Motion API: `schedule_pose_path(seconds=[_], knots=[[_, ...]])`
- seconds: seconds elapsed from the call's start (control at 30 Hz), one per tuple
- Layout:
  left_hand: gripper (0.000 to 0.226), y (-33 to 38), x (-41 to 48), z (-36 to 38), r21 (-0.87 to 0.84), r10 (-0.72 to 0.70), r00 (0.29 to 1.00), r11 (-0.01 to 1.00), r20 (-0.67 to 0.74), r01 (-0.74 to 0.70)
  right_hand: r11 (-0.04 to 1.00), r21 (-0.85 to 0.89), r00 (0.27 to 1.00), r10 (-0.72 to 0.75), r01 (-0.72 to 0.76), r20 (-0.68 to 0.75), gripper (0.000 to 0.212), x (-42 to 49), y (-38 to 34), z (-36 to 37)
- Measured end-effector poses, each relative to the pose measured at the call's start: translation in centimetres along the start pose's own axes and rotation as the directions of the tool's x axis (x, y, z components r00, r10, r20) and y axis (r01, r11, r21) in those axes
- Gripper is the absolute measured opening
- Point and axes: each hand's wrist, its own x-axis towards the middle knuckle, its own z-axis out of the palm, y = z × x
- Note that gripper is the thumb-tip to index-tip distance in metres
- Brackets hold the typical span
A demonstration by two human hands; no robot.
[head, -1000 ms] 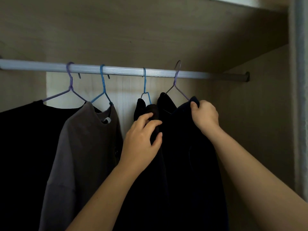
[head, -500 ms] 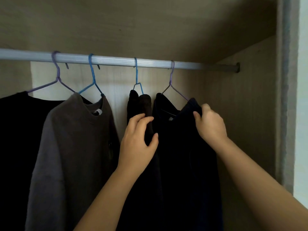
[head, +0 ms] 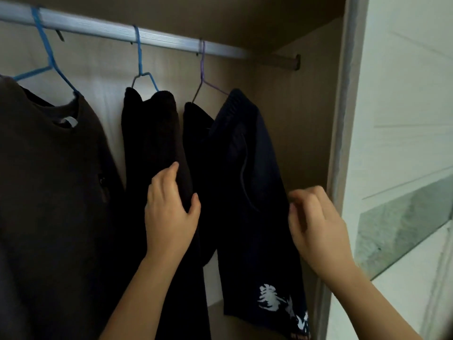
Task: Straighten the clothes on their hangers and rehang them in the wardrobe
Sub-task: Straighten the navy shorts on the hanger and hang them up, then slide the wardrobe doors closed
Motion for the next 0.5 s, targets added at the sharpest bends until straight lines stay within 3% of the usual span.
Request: schedule_pose_path(seconds=[0.07, 0.23, 0.33, 0.4, 0.5], knots=[[0.065, -0.3, -0.7, 0.3, -0.005, -0.001, 1.000, 1.000, 0.014, 0.001, 0.999, -0.036, 0.996, -0.006, 0.003, -0.084, 0.016, -1.8, 0.6, -0.7], [0.064, -1.0, -1.7, 0.8, -0.017, -0.030, 0.999, 0.999, 0.043, 0.031, 0.975, -0.080, 0.966, 0.192, -0.208, -0.172, 0.034, -3.7, 2.0, -1.4], [0.064, -1.4, -2.5, 1.0, -0.044, -0.037, 0.997, 0.998, 0.068, 0.040, 0.875, -0.050, 0.875, 0.477, -0.481, -0.083, 0.054, -4.2, 2.7, -1.8], [0.063, -1.6, -3.0, 1.1, -0.064, -0.041, 0.995, 0.997, 0.086, 0.046, 0.784, -0.125, 0.787, 0.616, -0.608, 0.028, 0.060, -4.3, 2.9, -2.0], [0.062, -1.9, -4.1, 1.2, -0.098, -0.061, 0.991, 0.993, 0.118, 0.073, 0.764, -0.235, 0.760, 0.637, -0.601, 0.131, 0.067, -4.9, 3.5, -2.0]])
